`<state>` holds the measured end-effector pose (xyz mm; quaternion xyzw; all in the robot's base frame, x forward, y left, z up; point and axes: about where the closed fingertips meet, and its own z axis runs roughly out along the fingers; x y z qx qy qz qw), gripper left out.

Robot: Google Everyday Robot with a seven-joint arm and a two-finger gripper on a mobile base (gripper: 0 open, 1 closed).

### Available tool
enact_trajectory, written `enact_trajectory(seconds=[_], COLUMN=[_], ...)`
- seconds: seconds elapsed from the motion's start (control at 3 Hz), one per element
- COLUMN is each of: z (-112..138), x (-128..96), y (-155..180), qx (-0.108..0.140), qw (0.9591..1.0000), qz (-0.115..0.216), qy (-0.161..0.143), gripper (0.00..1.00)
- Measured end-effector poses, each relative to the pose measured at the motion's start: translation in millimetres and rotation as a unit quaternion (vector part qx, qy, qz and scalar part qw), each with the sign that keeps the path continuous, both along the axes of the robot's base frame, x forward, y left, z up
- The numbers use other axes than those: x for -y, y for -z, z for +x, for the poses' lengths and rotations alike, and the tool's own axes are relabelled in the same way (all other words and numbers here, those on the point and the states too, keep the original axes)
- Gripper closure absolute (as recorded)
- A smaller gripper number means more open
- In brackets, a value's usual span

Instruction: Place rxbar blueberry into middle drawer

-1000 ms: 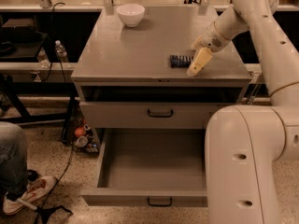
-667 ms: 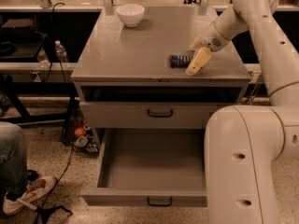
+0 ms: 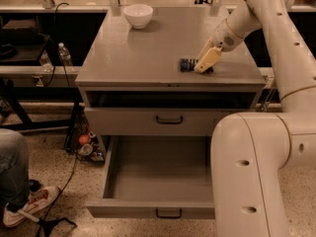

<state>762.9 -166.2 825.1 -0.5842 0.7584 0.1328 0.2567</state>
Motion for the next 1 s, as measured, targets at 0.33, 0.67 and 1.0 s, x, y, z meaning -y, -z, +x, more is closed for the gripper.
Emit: enact_trajectory(seconds=[0.33,0.67,1.0], z=[0,0,-8], x=[0,-9,-6], y=[-1,-30,-75], qx=[0.0,0.029,0.068], qw=[1.0,0.9995,0.9977], qz=[0.0,-0.002,-0.003], qy=[0.0,-0.01,-0.002], gripper=[1.0,1.0,1.0])
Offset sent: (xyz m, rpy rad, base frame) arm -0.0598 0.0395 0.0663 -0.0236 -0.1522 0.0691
